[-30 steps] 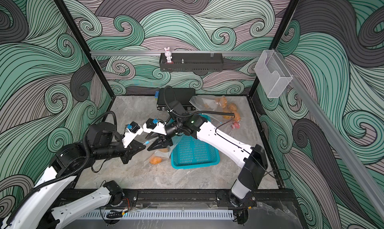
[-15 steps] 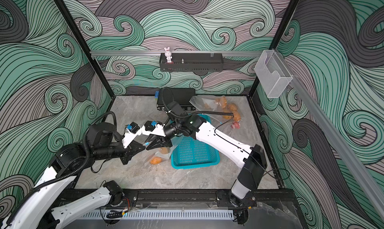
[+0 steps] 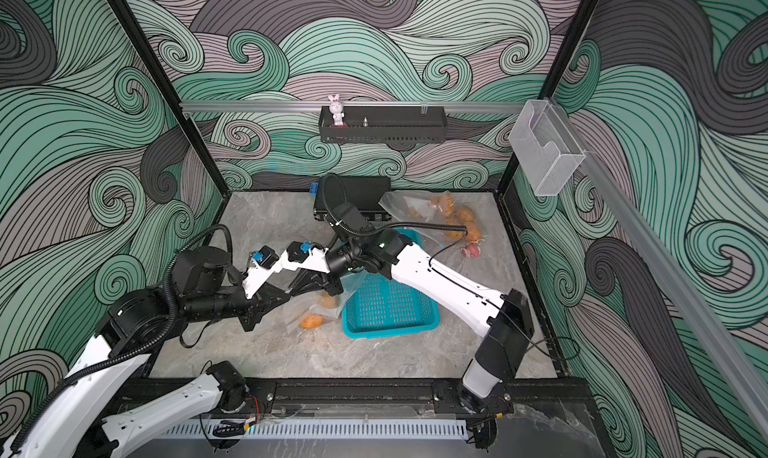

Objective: Put the potatoes into a zipper bag and zip it
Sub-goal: Zip the zipper on the zipper food storage bag.

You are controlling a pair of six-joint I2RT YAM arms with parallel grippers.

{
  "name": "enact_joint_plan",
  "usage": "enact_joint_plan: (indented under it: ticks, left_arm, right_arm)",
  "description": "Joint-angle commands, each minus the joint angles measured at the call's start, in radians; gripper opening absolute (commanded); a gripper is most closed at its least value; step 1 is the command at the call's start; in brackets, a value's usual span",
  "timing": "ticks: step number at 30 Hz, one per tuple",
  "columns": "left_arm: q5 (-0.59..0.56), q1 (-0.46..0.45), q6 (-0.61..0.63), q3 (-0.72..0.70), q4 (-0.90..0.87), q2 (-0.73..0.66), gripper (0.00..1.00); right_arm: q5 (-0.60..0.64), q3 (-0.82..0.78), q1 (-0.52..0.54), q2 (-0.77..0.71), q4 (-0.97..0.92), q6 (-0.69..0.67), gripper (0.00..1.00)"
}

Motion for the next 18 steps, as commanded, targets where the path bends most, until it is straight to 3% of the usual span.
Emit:
enact_joint_plan:
  ticks: [1, 18]
  left_arm:
    - [0.004, -0.004, -0.009, 0.034, -0.013, -0.016, 0.0]
    - [-0.065, -0.004, -0.018, 0.152, -0.145, -0.087, 0.0]
  right_arm:
    - [0.018, 0.013, 0.005, -0.035, -0.021, -0.026, 0.05]
    - [0.094, -0.022, -0.045, -0.155, -0.064, -0.052, 0.05]
